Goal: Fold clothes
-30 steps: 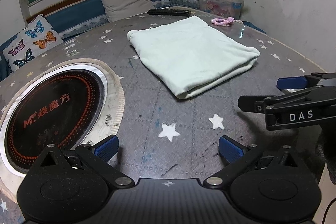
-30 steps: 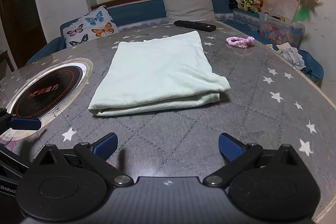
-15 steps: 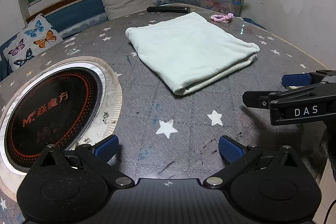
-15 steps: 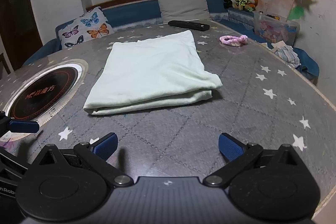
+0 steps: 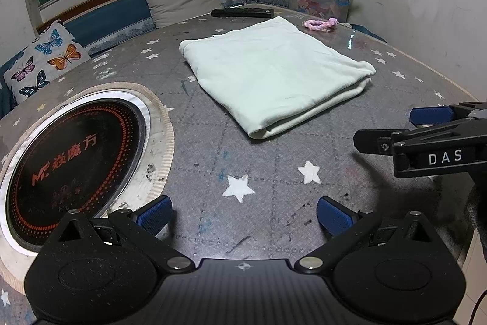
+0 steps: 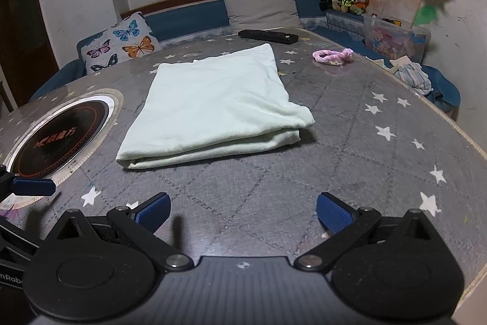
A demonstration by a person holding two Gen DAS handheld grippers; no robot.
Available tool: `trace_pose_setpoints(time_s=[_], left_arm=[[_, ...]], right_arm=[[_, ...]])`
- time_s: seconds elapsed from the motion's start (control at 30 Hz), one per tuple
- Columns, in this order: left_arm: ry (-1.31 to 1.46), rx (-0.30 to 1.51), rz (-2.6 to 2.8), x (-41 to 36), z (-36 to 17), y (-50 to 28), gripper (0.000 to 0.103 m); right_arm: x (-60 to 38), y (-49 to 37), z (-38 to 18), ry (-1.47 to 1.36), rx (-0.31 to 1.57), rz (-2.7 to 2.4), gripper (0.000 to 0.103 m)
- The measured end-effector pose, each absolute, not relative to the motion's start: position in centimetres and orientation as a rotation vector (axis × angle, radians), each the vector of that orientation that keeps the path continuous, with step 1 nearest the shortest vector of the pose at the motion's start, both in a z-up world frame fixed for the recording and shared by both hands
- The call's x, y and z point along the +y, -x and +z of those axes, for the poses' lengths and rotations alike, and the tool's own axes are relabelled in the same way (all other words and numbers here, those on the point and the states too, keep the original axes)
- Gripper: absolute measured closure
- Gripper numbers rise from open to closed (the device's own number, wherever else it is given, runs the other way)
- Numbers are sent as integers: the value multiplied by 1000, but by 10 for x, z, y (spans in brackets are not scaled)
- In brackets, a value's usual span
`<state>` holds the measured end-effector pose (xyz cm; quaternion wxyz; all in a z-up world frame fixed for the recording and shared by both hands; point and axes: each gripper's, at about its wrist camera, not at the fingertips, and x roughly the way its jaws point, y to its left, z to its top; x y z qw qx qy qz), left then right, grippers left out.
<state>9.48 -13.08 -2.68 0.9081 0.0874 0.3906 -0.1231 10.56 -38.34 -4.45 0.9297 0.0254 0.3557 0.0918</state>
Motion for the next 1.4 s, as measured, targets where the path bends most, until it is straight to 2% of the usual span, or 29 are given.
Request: trace_pose_setpoints(time_s=[1.4], left_arm=[[-170, 811, -260, -134, -26, -108, 0]], right_arm=[[-379, -121, -44, -50, 724, 200, 0]])
